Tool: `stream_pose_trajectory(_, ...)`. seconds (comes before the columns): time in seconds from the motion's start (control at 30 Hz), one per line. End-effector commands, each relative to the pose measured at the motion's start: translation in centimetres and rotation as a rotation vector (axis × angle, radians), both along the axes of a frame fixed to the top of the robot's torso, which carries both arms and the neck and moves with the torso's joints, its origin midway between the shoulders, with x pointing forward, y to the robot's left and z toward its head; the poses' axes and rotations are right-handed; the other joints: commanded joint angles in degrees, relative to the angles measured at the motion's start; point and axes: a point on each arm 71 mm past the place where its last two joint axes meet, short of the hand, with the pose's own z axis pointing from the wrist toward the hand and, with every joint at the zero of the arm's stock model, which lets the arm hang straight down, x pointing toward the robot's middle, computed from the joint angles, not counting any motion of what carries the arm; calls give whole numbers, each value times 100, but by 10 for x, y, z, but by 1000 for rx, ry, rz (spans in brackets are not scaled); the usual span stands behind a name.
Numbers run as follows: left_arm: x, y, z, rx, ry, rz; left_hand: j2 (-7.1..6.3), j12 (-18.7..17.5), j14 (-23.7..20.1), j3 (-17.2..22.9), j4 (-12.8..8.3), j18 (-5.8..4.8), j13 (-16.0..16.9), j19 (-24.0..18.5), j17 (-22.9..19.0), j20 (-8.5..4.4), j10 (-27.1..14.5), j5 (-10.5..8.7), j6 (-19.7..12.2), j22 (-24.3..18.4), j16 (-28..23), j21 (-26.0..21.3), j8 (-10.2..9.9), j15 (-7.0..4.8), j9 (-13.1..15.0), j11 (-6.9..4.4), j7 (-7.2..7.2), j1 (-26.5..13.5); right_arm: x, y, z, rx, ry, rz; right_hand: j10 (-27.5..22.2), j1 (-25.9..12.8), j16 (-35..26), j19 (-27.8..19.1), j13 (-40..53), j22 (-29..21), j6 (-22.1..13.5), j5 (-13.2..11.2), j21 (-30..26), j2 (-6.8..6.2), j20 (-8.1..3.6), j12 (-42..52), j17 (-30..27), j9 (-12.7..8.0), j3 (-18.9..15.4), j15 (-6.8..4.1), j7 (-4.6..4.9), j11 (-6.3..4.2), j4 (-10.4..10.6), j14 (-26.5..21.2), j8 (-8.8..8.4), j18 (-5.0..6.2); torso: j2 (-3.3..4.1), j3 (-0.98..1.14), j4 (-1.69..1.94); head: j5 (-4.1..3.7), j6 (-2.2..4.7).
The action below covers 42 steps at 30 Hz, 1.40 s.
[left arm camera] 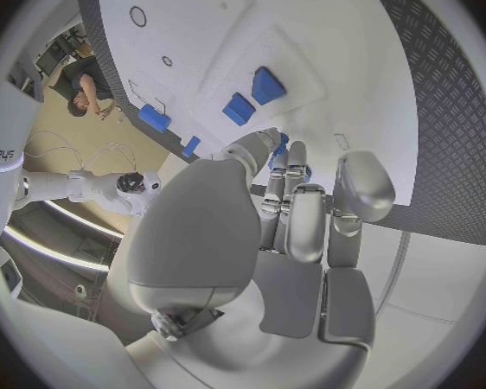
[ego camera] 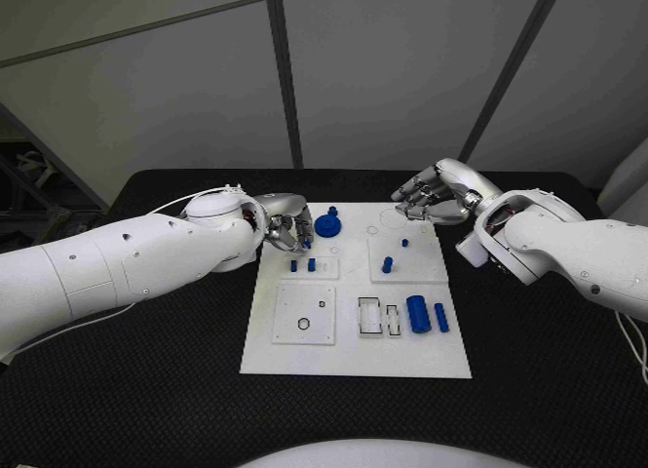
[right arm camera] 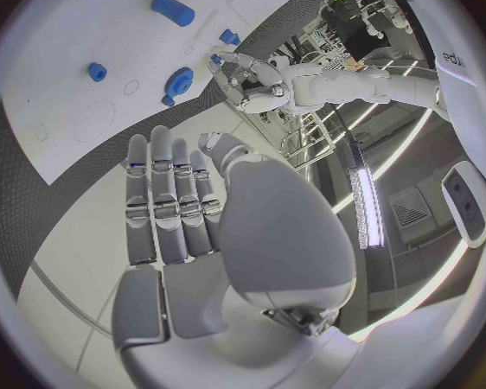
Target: Assemble the parts on the task board
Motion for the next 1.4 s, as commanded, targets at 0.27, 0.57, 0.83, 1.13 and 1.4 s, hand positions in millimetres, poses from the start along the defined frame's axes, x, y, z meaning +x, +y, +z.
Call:
stream_pose_trajectory(0.27,0,0,-2,17,20,1,-55,-82,30,65,-12,-83,0,-14,-22,19,22,-9,-109,744,15,-24,-117,12,-38,41,10,-82,0,1,1,0,-4,9,27,-42,-22,16,-9,11,30,25,25,5,-10,-27,7,1,-13,0,24,-7,-26,53,-19,49,-4,-3,4,-5,0)
stream_pose_trajectory(0.57,0,2,-2,21,23,5,-144,-214,14,104,-24,-75,6,-30,-61,33,31,-8,-416,736,9,-52,-400,21,-107,46,46,-147,0,0,1,-4,-2,6,22,-43,-29,10,-14,14,25,25,25,-2,-10,-33,7,0,-14,1,25,-5,-33,49,-23,48,-2,-3,2,-9,-6)
stream_pose_trajectory(0.83,0,4,-2,22,23,12,-190,-269,6,104,-29,-74,11,-35,-84,37,46,-9,-534,734,3,-57,-512,23,-111,50,55,-179,0,-1,1,-12,-2,2,22,-43,-30,9,-14,15,24,25,25,-4,-10,-33,7,0,-15,1,25,-5,-34,49,-24,48,-4,-3,3,-22,-4)
stream_pose_trajectory(1.13,1,13,-2,26,17,37,-200,-321,3,108,-34,-73,14,-37,-96,36,55,-8,-663,733,2,-55,-620,21,-111,49,38,-189,1,-4,-3,-91,8,0,-64,6,24,90,-62,74,39,-115,110,-23,-37,-109,44,0,-17,-29,34,9,-124,191,-27,63,-6,-6,5,-23,12)
stream_pose_trajectory(1.4,4,38,3,-30,-34,81,-208,-472,-128,81,-8,-9,-3,-152,-509,63,-54,-10,-637,628,-161,-496,-672,64,-76,107,87,-237,5,-11,-9,-303,-19,4,156,167,1360,992,-163,829,247,-675,1330,102,-457,-202,794,5,-105,-363,-129,-155,-452,1399,-26,60,-8,-4,7,-48,37)
